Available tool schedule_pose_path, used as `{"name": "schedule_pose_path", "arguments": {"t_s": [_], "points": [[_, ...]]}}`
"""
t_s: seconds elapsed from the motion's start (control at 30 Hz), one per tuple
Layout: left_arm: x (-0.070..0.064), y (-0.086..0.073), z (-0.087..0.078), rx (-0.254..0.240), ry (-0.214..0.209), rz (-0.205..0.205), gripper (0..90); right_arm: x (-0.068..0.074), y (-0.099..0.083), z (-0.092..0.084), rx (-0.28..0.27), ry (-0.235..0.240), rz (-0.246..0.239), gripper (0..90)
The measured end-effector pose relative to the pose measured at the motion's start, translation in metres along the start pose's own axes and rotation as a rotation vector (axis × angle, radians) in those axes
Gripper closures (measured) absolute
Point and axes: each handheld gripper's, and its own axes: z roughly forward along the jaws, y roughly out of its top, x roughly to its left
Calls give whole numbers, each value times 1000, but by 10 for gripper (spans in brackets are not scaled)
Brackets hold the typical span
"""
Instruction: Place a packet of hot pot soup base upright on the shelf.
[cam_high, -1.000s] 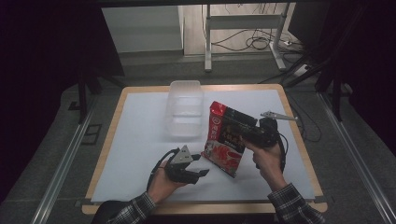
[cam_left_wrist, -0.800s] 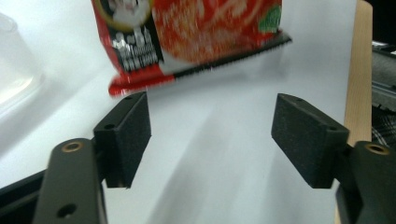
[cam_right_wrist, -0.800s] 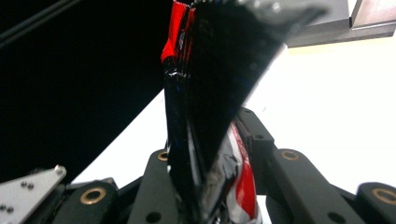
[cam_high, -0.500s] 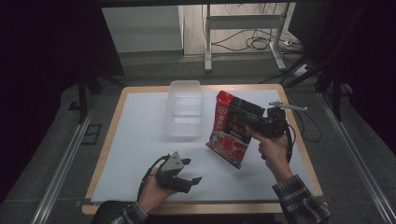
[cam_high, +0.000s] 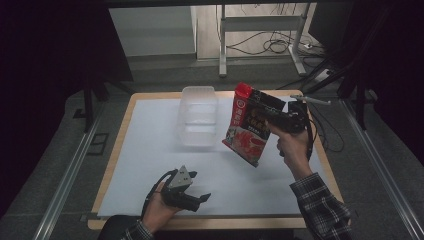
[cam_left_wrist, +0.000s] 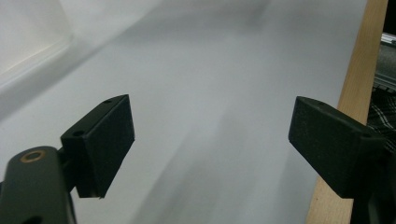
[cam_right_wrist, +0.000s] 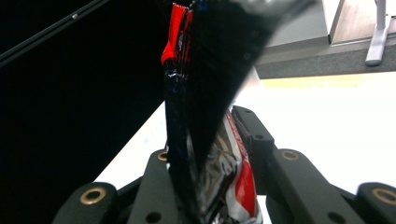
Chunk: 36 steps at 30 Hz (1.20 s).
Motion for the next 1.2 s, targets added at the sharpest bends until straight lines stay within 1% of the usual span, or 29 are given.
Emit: {"name": "schedule_pose_path", "arguments": {"t_s": [0.2, 0.33, 0.47, 0.6, 0.73, 1.03, 1.2], "points": [[0, -3, -3, 3, 5, -10, 114, -1, 15, 9, -17, -4, 6, 730], [-1, -5, -5, 9, 13, -3, 109, -2, 24, 17, -28, -7, 2, 730], [-2, -6, -6, 18, 18, 2, 94, -2, 31, 26, -29, -10, 9, 730], [-2, -8, -5, 34, 36, 7, 73, -4, 38, 36, -30, -10, 17, 730], [-1, -10, -7, 33, 38, -5, 46, -4, 45, 46, -36, -7, 19, 730], [2, -14, -9, 24, 38, -27, 5, 0, 52, 72, -30, 3, 9, 730], [3, -14, -9, 23, 41, -35, 0, 3, 55, 87, -29, 11, 21, 730]]}}
